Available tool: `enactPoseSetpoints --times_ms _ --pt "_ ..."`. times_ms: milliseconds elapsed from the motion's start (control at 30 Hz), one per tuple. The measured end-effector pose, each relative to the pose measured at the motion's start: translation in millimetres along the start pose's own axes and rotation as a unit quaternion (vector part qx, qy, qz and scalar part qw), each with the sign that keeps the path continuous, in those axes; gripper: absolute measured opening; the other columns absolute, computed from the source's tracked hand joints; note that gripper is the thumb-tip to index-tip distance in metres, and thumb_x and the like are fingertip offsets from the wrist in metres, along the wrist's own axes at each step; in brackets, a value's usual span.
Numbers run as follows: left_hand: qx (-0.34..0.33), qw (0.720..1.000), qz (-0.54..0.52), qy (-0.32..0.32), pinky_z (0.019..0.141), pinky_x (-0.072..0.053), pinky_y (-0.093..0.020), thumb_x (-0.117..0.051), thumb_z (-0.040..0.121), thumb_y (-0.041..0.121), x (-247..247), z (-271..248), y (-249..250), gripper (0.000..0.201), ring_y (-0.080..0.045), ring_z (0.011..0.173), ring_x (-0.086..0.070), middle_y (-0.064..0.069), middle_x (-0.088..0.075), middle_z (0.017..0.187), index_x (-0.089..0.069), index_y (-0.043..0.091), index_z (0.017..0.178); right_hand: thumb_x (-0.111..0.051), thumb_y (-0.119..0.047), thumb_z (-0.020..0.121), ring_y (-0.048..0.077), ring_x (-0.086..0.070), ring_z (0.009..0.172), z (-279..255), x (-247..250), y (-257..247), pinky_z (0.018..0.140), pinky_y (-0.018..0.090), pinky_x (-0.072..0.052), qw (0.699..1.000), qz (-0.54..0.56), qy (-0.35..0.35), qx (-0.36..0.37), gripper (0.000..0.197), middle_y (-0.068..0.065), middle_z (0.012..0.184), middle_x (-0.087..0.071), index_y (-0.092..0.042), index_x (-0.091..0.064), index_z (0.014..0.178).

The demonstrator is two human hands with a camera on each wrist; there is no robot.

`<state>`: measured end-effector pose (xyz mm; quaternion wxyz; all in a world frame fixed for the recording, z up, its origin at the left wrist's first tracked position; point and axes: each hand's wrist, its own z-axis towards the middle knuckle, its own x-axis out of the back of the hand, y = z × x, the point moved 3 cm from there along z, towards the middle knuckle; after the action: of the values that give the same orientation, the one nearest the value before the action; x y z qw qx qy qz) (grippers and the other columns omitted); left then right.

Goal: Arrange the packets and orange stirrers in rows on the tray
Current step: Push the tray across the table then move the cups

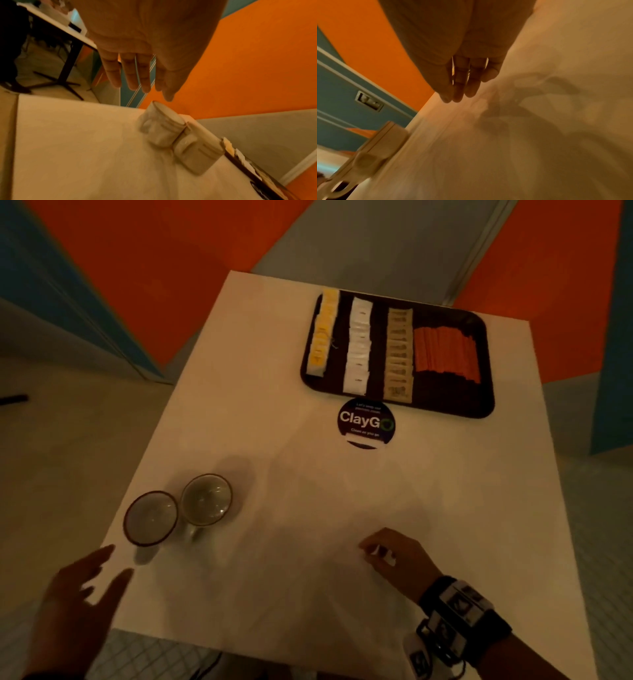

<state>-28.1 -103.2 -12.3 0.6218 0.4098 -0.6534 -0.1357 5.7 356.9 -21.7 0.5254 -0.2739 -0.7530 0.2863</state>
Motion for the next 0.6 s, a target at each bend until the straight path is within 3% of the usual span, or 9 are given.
enactPoseSetpoints --times_ms 100,133,200,267,333,433,500,600 --pt "0.044 0.997 0.021 -0.057 0.083 -0.047 -0.041 -0.071 0.076 0.018 -10 1 20 0.04 -0.026 0.102 -0.056 -0.01 -0.056 0.12 -0.058 0.013 0.114 -0.052 -0.03 0.086 0.003 -0.05 0.076 17 -35 -34 0.073 0.009 -0.035 0.999 -0.005 -0.04 0.008 0.024 -0.003 0.091 -0.058 -0.019 -0.065 0.103" --pt "0.052 0.995 0.016 -0.081 0.081 -0.047 -0.041 -0.072 0.076 0.019 -13 4 23 0.037 -0.027 0.098 -0.057 -0.01 -0.059 0.114 -0.06 0.012 0.11 -0.053 -0.028 0.087 0.008 -0.05 0.077 24 -47 -47 0.075 0.014 -0.038 0.999 0.0 -0.051 0.009 0.022 -0.004 0.09 -0.056 -0.019 -0.064 0.105" --pt "0.063 0.992 -0.001 -0.106 0.076 -0.046 -0.038 -0.072 0.076 0.021 -15 13 22 0.033 -0.025 0.089 -0.058 -0.009 -0.062 0.102 -0.062 0.01 0.105 -0.055 -0.023 0.089 0.009 -0.047 0.078 38 -71 -75 0.075 0.014 -0.038 0.997 0.012 -0.069 0.013 0.022 -0.006 0.089 -0.051 -0.019 -0.063 0.11" --pt "0.04 0.991 0.002 -0.128 0.068 -0.046 -0.033 -0.074 0.074 0.02 -14 22 24 0.031 -0.022 0.083 -0.058 -0.008 -0.062 0.096 -0.063 0.009 0.1 -0.055 -0.023 0.09 0.008 -0.046 0.079 52 -96 -106 0.072 0.005 -0.033 0.995 0.022 -0.098 0.012 0.027 -0.008 0.09 -0.048 -0.021 -0.059 0.117" --pt "0.009 0.989 -0.019 -0.146 0.059 -0.045 -0.017 -0.074 0.073 0.012 -12 30 23 0.026 -0.018 0.077 -0.058 -0.008 -0.061 0.094 -0.064 0.004 0.097 -0.055 -0.026 0.09 0.007 -0.046 0.081 65 -119 -133 0.074 0.003 -0.033 0.989 0.046 -0.138 0.01 0.036 -0.009 0.091 -0.048 -0.026 -0.052 0.126" --pt "-0.04 0.985 -0.002 -0.167 0.058 -0.042 -0.001 -0.073 0.073 0.006 -11 44 26 0.021 0.0 0.067 -0.055 -0.011 -0.06 0.091 -0.065 -0.002 0.092 -0.058 -0.027 0.087 0.009 -0.05 0.087 79 -142 -159 0.085 0.019 -0.042 0.977 0.112 -0.181 -0.018 0.048 -0.008 0.099 -0.053 -0.027 -0.043 0.133" --pt "-0.059 0.981 0.012 -0.187 0.058 -0.042 -0.001 -0.072 0.074 0.008 -10 55 27 0.018 -0.002 0.069 -0.053 -0.008 -0.059 0.092 -0.065 0.0 0.089 -0.061 -0.026 0.086 0.011 -0.053 0.086 89 -154 -168 0.087 0.027 -0.046 0.971 0.156 -0.173 -0.049 0.043 -0.005 0.1 -0.056 -0.021 -0.05 0.126" --pt "-0.102 0.969 0.022 -0.222 0.062 -0.038 -0.007 -0.071 0.076 0.011 -14 68 29 0.012 -0.013 0.074 -0.053 -0.004 -0.056 0.086 -0.061 0.011 0.07 -0.063 -0.02 0.085 0.013 -0.058 0.073 99 -165 -178 0.068 0.028 -0.05 0.942 0.272 -0.17 -0.1 0.033 -0.002 0.093 -0.06 -0.012 -0.054 0.115"
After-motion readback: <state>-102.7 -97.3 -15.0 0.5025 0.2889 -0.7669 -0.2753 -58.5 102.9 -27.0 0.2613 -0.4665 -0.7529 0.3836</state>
